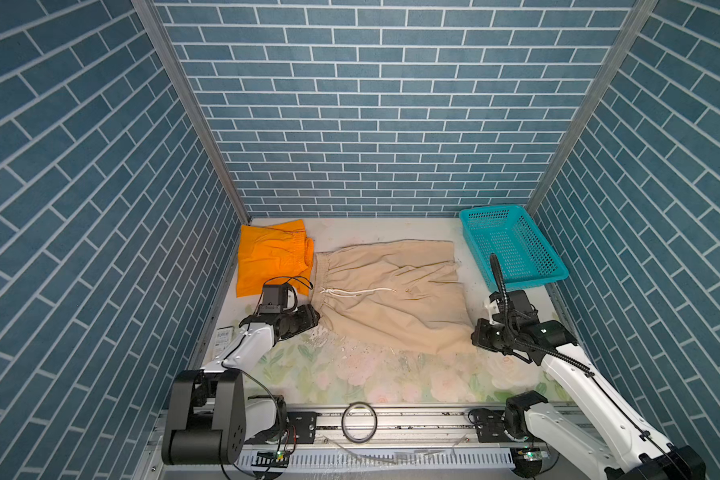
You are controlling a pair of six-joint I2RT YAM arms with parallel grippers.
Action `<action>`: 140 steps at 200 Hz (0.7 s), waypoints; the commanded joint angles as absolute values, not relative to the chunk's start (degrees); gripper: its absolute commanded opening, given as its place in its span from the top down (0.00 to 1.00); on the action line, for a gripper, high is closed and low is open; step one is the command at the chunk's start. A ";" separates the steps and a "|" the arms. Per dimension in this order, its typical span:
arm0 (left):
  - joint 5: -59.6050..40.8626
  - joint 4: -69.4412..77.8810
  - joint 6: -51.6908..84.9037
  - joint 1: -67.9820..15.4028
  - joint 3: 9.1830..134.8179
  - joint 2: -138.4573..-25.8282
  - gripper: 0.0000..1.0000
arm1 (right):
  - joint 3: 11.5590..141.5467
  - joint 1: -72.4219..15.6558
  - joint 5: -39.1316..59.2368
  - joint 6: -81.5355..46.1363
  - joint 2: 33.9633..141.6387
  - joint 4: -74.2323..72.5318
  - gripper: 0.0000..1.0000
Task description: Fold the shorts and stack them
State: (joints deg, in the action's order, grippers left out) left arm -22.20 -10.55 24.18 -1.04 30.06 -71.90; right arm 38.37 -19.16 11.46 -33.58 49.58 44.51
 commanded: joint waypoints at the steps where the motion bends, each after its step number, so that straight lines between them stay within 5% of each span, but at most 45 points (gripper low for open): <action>1: -23.75 -1.45 23.50 -1.47 28.92 -73.84 0.38 | 36.96 -18.98 12.07 -33.93 48.49 43.32 1.00; 54: -25.34 -1.54 20.64 -2.76 31.28 -78.85 0.56 | 35.47 -18.94 13.54 -33.70 49.31 41.64 1.00; 94: -23.75 -7.44 21.11 -3.87 33.57 -79.30 1.00 | 35.38 -18.93 12.18 -33.75 49.22 41.94 1.00; 140: -19.95 -29.06 21.35 -4.21 44.70 -72.00 1.00 | 41.87 -18.96 6.29 -32.78 48.63 50.22 1.00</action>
State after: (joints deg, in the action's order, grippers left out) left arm -21.93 -15.81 21.63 -3.68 38.85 -77.14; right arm 37.06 -19.16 10.20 -33.56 49.30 44.82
